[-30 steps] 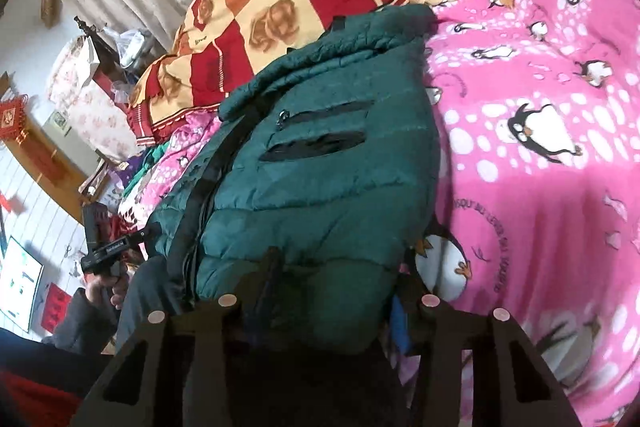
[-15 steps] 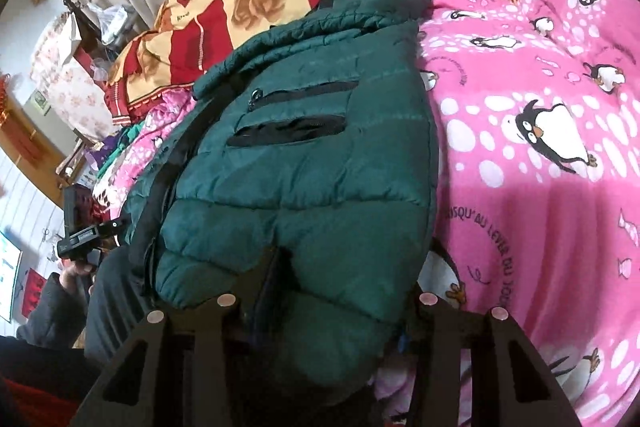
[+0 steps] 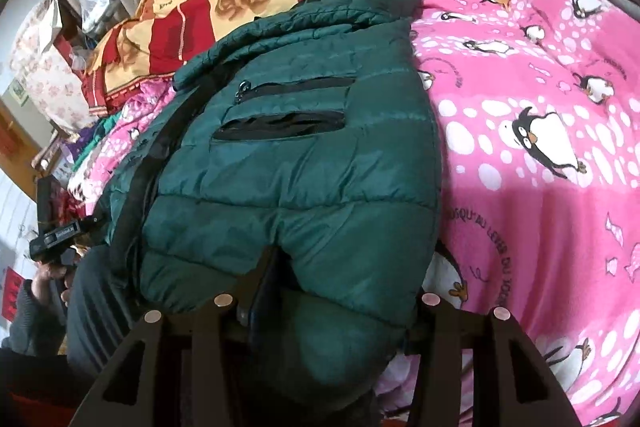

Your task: Fold large clothes

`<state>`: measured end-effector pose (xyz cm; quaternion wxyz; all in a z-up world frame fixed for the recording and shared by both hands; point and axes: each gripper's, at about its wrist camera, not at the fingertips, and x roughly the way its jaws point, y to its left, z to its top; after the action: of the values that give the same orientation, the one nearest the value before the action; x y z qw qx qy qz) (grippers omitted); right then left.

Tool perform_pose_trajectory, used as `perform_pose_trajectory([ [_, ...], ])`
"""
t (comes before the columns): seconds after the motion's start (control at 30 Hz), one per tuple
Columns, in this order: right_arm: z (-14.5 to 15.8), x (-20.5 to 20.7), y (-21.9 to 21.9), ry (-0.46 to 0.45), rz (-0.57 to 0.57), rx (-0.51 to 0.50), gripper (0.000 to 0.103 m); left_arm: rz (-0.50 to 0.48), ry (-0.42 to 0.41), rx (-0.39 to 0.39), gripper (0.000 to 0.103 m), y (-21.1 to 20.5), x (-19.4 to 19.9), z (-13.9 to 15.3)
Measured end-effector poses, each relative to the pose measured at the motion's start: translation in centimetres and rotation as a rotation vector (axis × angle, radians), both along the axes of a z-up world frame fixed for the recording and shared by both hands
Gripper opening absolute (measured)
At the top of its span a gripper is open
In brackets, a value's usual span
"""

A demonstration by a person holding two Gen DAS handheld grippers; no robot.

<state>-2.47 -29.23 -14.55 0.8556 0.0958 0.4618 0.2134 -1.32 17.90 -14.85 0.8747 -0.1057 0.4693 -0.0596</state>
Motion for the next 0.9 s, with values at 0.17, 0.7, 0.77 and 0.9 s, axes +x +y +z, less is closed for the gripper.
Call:
perform_pose_trajectory([
  [0.17, 0.0, 0.3, 0.0, 0.017, -0.002, -0.004, 0.047, 0.007, 0.003, -0.006, 0.083, 0.2, 0.0, -0.2],
  [0.7, 0.5, 0.0, 0.8, -0.013, -0.004, -0.047, 0.05, 0.003, 0.007, -0.034, 0.084, 0.4, 0.0, -0.4],
  [0.77, 1.3, -0.6, 0.9, -0.06, 0.019, -0.056, 0.045, 0.002, -0.001, -0.061, 0.066, 0.8, 0.0, -0.2],
  [0.9, 2.7, -1.1, 0.7, -0.126, 0.062, -0.011, 0.033, 0.015, -0.033, -0.148, 0.022, 2.4, -0.1, 1.1],
])
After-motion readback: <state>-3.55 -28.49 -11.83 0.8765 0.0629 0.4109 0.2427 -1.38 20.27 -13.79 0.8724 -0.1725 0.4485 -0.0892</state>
